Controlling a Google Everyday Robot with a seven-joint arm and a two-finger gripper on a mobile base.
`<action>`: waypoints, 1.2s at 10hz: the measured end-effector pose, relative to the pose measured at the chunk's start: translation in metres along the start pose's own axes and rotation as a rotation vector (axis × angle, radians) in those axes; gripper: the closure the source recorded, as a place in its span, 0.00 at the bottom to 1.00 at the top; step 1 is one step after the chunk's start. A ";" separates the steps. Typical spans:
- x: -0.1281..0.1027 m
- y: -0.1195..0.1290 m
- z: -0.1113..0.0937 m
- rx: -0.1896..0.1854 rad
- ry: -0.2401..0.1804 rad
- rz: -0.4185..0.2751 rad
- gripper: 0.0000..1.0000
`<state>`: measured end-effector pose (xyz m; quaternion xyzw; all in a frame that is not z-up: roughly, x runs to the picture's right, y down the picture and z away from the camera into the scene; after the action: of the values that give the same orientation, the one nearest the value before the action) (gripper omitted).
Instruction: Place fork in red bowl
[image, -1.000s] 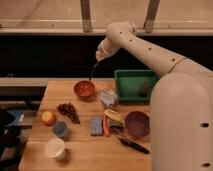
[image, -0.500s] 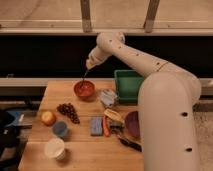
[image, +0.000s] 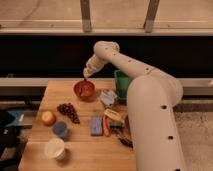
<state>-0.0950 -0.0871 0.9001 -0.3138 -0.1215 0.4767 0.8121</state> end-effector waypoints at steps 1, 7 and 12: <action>0.004 0.002 0.007 -0.012 0.015 0.006 1.00; 0.020 0.002 0.022 -0.020 0.077 0.041 0.50; 0.025 0.002 0.012 0.003 0.085 0.031 0.20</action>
<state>-0.0896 -0.0609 0.9056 -0.3346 -0.0812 0.4757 0.8094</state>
